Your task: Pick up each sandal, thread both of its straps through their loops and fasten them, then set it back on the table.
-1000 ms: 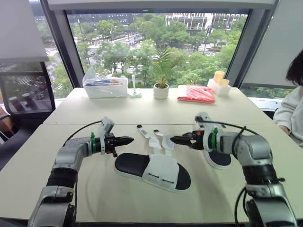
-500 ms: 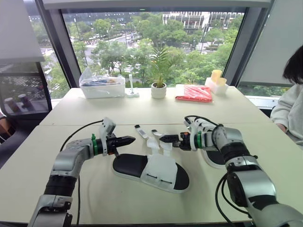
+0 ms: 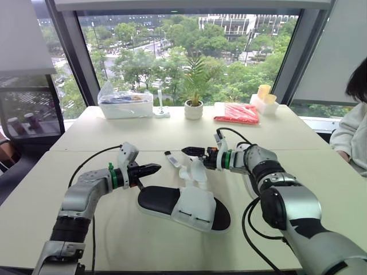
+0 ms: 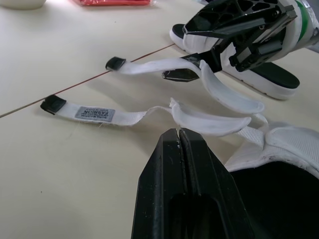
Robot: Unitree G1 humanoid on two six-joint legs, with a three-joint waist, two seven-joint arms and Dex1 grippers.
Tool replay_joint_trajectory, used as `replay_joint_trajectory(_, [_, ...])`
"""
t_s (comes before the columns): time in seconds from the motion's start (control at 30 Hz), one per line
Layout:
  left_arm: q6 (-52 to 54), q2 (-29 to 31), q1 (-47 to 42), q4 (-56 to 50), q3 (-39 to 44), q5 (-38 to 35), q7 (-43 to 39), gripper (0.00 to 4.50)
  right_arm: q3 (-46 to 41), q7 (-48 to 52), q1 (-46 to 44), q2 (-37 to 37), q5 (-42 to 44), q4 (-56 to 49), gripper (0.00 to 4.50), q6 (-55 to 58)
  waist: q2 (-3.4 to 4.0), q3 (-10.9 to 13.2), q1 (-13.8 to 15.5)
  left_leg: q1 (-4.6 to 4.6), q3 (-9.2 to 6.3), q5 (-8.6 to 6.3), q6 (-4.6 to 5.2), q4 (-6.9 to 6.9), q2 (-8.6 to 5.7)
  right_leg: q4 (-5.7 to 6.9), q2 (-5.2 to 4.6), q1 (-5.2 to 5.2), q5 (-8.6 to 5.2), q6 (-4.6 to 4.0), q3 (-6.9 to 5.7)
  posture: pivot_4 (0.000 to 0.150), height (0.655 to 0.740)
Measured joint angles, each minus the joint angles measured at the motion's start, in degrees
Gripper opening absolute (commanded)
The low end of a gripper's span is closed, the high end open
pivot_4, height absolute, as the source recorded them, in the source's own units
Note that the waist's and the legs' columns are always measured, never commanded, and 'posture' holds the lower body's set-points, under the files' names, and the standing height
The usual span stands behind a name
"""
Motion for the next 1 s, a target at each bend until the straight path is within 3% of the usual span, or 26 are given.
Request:
replay_joint_trajectory(0.13, [-0.1,0.0,0.1,-0.3,0.0,-0.2,0.7,0.02,-0.3,0.5,-0.7,0.1,-1.1,0.4,4.5,-0.8,0.0,0.0,0.0,0.0,0.0,0.0,0.0,-0.01,0.0,0.0,0.01,0.0,0.0,0.0,0.0,0.15,0.7374])
replay_joint_trajectory(0.2, [-0.3,0.0,0.1,-0.3,0.0,-0.2,1.0,0.0,-0.4,0.9,-1.0,0.1,-1.5,0.4,3.94,-1.3,0.01,0.0,0.0,0.0,0.0,0.0,0.0,-0.01,0.0,0.0,0.0,0.0,0.0,0.0,0.0,0.15,0.7374])
replay_joint_trajectory(0.3, [-0.6,0.1,0.1,-0.3,0.0,-0.2,1.2,0.0,-0.4,2.0,-1.3,0.1,-2.1,0.4,2.69,-1.9,0.0,0.0,0.0,0.0,0.0,0.0,0.0,-0.01,0.0,0.0,0.01,0.0,0.0,0.0,0.0,0.15,0.7374])
replay_joint_trajectory(0.47, [-1.7,0.1,0.1,-0.3,-0.1,-0.2,1.4,0.0,-0.2,5.2,-1.5,-0.3,-3.0,-0.2,0.03,-1.0,0.01,0.0,0.0,0.0,0.0,0.0,0.0,-0.01,0.0,0.0,0.0,0.0,0.0,0.0,0.0,0.15,0.7374])
replay_joint_trajectory(0.63, [-2.7,-0.1,0.0,0.3,-0.6,-0.2,1.3,0.0,3.2,10.6,0.7,-1.1,-3.6,-9.8,0.03,3.1,0.01,0.0,0.1,-0.03,-0.01,0.0,0.0,-0.02,0.0,0.0,-0.03,-0.04,0.0,0.0,0.0,0.15,0.7374])
replay_joint_trajectory(0.8, [-6.4,-0.3,-0.1,1.6,-4.0,1.9,-0.4,0.0,10.7,12.2,19.7,-3.3,-2.5,-47.9,0.03,5.1,0.04,0.0,0.4,-0.12,-0.09,-0.01,-0.01,-0.05,-0.1,0.02,-0.09,-0.13,0.0,0.01,-0.09,0.15,0.7374])
replay_joint_trajectory(0.9, [-11.4,-0.7,-0.1,3.2,-8.8,5.6,-2.6,0.0,14.8,9.6,32.7,-3.9,-3.9,-68.2,0.03,-2.2,0.04,0.0,0.4,-0.15,-0.03,-0.01,-0.01,-0.07,-0.11,0.0,-0.09,-0.19,0.0,0.01,-0.09,0.15,0.7374])
replay_joint_trajectory(1.0, [-16.8,-2.5,-0.8,6.5,-13.0,8.8,-4.9,0.0,16.9,5.5,39.7,-3.5,-8.3,-77.7,0.03,-15.2,0.04,0.0,0.4,-0.11,0.15,0.02,-0.03,-0.01,-0.1,-0.01,-0.08,-0.18,0.0,0.01,-0.06,0.15,0.7374])
